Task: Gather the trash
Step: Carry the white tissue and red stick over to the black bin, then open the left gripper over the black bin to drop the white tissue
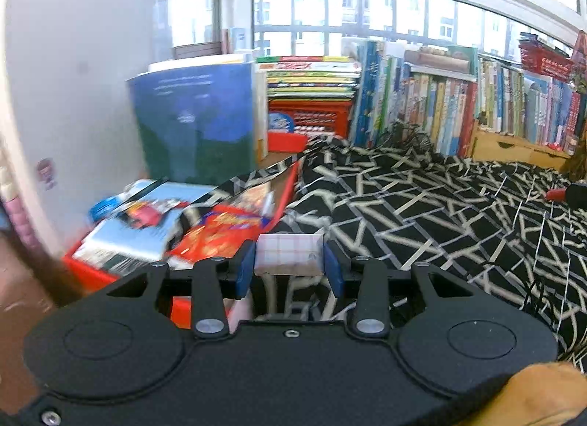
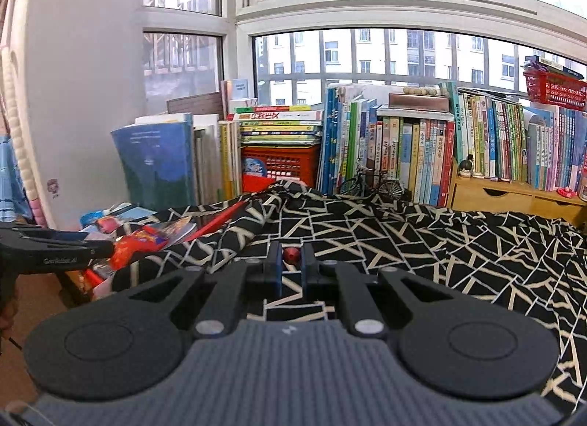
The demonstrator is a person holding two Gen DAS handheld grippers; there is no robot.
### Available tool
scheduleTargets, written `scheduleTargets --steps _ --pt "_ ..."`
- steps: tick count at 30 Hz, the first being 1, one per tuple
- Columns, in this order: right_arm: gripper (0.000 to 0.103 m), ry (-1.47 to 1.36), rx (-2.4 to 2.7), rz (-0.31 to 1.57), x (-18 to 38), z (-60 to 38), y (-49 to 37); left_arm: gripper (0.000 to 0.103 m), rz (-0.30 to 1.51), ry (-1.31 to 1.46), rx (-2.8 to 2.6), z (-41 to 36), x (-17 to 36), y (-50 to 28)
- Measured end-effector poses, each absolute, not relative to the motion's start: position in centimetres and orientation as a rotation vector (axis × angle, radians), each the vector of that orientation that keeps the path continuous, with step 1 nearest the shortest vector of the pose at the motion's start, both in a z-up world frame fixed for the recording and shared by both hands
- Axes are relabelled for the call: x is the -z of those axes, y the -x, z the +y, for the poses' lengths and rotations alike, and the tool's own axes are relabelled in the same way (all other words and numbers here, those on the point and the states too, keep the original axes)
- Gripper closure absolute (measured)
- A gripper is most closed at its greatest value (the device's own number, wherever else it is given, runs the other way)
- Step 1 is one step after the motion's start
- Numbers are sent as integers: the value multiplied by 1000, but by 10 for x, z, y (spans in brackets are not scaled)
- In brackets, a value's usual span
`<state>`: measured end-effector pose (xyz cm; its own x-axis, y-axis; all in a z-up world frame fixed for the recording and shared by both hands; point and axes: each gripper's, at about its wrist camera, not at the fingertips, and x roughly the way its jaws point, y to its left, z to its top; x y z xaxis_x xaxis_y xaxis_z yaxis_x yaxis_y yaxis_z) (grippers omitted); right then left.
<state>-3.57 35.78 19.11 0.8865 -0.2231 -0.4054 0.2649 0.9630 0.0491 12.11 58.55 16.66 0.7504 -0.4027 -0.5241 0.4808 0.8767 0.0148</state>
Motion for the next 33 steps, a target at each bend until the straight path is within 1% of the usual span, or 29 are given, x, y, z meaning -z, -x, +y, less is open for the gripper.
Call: scheduleTargets --steps 7,11,14,20,28,33 --pt "90 -119 255 401 -191 390 50 65 562 -175 453 640 -158 -92" --pt "90 -86 234 390 -191 405 57 65 586 -155 428 658 -146 -79" --pt "90 -112 212 418 -183 413 58 65 611 -137 429 666 -134 -70" --pt "90 -88 124 496 -157 440 56 65 680 -156 475 665 -97 -49" --pt "90 -83 -21 613 -122 487 54 65 839 -123 453 669 -30 -35" --pt "90 -60 -88 649 -108 507 55 65 905 -108 438 671 -5 -34"
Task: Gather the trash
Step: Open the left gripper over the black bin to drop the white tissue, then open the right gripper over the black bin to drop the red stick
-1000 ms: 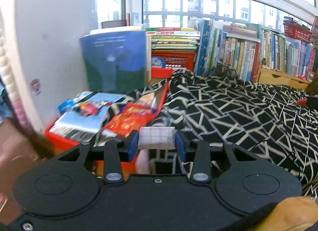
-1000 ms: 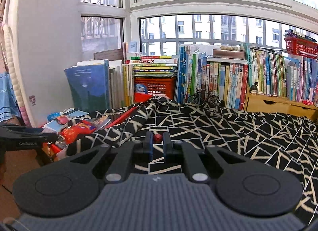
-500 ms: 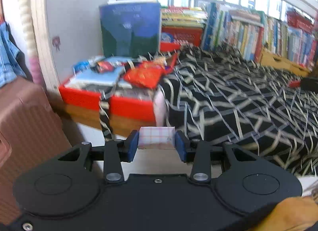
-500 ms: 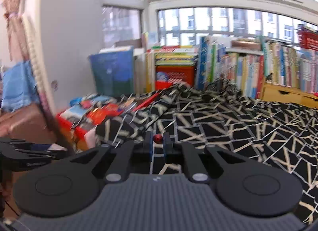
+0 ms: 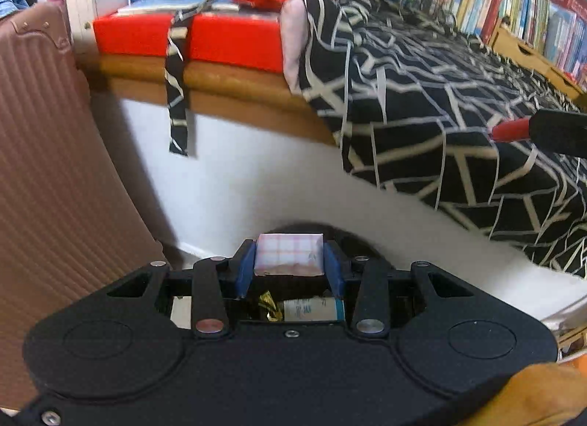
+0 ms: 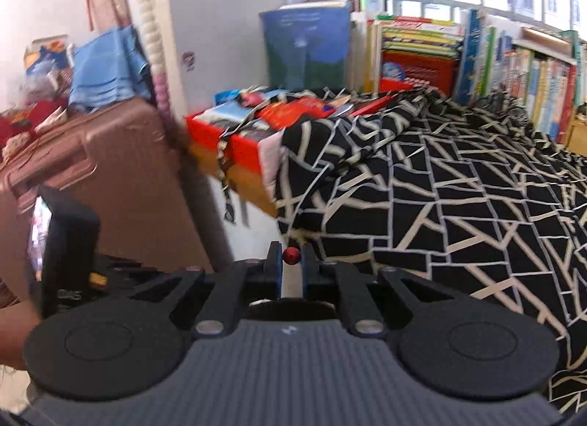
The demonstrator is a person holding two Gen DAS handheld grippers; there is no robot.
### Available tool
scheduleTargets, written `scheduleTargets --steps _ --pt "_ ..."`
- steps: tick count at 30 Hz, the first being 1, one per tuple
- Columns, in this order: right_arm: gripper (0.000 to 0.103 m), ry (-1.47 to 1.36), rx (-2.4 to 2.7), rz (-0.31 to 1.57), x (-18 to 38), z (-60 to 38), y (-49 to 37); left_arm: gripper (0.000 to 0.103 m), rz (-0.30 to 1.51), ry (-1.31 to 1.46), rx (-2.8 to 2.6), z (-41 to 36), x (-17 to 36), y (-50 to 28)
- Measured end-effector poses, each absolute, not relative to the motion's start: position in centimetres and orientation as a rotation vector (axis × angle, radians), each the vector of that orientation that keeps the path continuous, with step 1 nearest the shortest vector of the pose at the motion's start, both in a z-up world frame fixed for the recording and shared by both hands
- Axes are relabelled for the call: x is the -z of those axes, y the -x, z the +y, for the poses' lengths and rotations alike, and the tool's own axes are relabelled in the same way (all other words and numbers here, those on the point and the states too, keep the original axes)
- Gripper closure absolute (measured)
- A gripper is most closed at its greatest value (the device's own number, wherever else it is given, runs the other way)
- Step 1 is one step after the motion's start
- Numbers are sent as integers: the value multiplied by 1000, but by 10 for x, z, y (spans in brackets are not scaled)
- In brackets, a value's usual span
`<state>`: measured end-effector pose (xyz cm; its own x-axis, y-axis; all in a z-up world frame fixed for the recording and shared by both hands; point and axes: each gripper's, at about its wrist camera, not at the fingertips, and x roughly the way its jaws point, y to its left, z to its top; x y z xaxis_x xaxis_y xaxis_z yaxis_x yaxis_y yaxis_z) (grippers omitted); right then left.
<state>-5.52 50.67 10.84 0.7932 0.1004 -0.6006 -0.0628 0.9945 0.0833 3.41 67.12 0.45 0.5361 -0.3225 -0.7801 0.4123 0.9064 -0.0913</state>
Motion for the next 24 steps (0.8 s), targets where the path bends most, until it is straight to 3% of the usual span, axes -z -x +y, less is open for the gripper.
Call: scheduleTargets --steps 9,13,24 --pt "90 -85 -47 700 -93 493 47 63 957 -91 453 652 8 -45" --pt "90 -115 -34 738 -87 485 43 23 948 -114 478 640 8 -45" --pt "90 -101 -40 772 -76 483 30 15 958 -116 456 636 5 -57"
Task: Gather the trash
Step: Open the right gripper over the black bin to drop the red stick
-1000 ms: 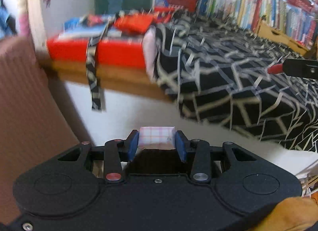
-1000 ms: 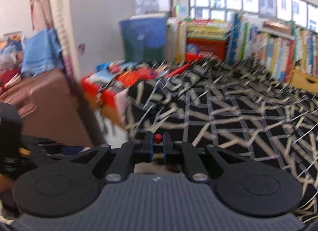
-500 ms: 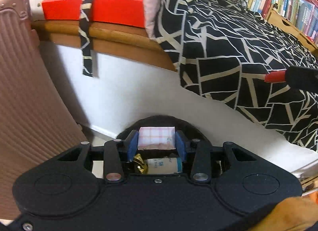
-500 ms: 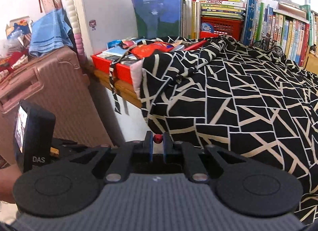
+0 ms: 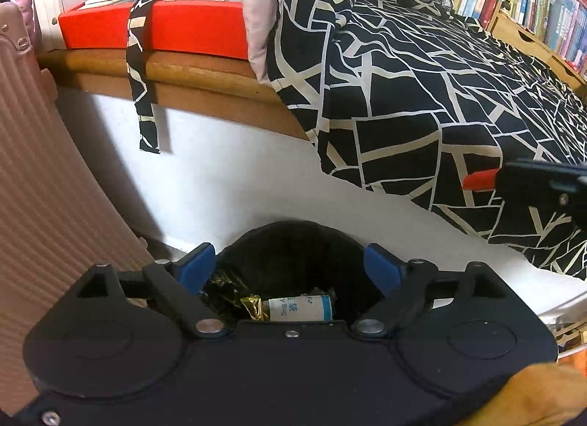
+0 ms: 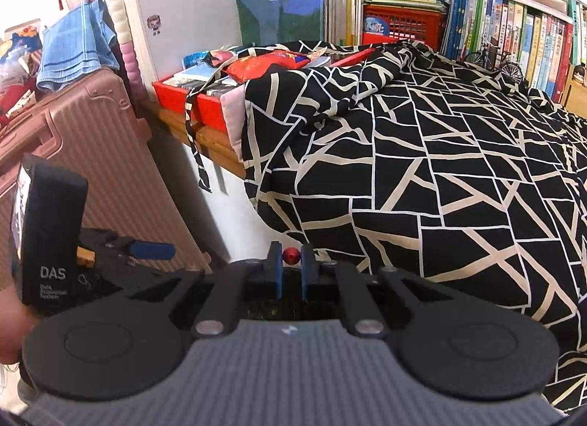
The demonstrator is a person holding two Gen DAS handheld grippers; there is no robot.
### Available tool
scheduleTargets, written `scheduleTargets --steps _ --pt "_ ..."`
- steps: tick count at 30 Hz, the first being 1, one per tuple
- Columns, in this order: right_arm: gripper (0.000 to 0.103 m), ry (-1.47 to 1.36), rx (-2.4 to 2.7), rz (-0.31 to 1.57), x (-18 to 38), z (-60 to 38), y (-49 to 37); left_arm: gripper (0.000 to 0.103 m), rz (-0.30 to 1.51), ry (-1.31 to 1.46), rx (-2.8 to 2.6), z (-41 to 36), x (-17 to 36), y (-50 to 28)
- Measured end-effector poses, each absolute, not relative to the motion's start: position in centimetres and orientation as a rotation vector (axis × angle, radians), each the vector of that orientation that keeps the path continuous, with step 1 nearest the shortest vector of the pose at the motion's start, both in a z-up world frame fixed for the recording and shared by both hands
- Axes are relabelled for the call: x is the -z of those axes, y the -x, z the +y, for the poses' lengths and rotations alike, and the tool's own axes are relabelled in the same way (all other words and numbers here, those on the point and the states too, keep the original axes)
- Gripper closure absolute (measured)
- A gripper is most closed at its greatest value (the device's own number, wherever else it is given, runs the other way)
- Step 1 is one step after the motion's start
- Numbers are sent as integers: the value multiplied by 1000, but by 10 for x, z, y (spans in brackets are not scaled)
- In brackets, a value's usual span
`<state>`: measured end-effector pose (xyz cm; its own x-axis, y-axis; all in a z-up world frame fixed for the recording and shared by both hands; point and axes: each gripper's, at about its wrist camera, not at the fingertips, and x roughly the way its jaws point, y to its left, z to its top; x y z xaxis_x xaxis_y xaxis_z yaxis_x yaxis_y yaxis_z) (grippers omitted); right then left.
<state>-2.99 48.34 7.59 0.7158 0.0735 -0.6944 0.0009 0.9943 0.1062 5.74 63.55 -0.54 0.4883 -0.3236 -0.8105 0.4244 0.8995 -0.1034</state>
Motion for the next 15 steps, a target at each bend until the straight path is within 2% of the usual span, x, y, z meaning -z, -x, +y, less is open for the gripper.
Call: scheduleTargets --steps 15 --pt "90 -119 -53 847 -60 477 17 12 997 -134 428 639 9 -54"
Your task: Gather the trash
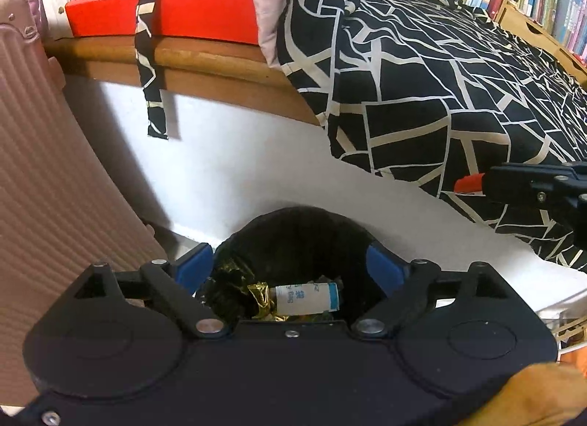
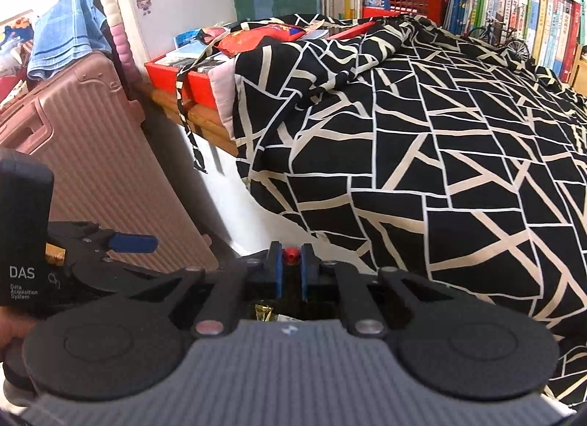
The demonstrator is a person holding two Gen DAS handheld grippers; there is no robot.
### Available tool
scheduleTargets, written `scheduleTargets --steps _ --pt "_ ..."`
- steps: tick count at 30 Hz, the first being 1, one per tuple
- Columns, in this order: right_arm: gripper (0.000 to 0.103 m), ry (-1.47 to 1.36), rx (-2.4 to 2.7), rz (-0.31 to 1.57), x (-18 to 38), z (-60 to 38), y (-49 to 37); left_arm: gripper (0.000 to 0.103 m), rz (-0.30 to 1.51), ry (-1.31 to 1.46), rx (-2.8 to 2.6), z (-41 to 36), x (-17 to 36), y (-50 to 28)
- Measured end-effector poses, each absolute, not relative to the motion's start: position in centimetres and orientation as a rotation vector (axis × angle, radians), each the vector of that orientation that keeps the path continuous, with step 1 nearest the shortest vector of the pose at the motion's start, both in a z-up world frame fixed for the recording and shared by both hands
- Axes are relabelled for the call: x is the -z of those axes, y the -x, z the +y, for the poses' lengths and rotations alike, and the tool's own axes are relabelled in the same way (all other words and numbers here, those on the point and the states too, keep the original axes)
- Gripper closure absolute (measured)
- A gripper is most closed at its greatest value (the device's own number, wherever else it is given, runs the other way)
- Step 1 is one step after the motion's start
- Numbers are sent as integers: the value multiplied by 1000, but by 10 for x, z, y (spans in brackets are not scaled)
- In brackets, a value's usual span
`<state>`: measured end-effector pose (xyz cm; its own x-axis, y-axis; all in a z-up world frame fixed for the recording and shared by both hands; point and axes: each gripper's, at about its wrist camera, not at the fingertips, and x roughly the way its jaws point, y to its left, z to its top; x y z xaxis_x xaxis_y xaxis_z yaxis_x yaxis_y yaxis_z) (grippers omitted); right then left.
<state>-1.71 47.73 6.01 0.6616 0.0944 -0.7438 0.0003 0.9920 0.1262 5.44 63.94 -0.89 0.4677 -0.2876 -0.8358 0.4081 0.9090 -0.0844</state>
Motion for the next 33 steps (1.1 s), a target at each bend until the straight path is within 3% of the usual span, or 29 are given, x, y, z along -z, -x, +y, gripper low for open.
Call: scheduleTargets --steps 2,4,6,16,33 --pt "78 -112 -54 863 -59 479 14 9 1008 -139 419 640 9 -55" --pt "50 -115 -54 857 -61 480 14 7 1017 -131 412 641 9 -55" --pt "39 -108 -66 844 -63 481 14 6 1023 -123 407 642 8 -56" --pt "18 -125 -68 840 -66 478 14 0 1049 -125 382 642 9 -52" --pt "2 -175 3 1082 -44 447 57 0 1185 -230 339 615 23 4"
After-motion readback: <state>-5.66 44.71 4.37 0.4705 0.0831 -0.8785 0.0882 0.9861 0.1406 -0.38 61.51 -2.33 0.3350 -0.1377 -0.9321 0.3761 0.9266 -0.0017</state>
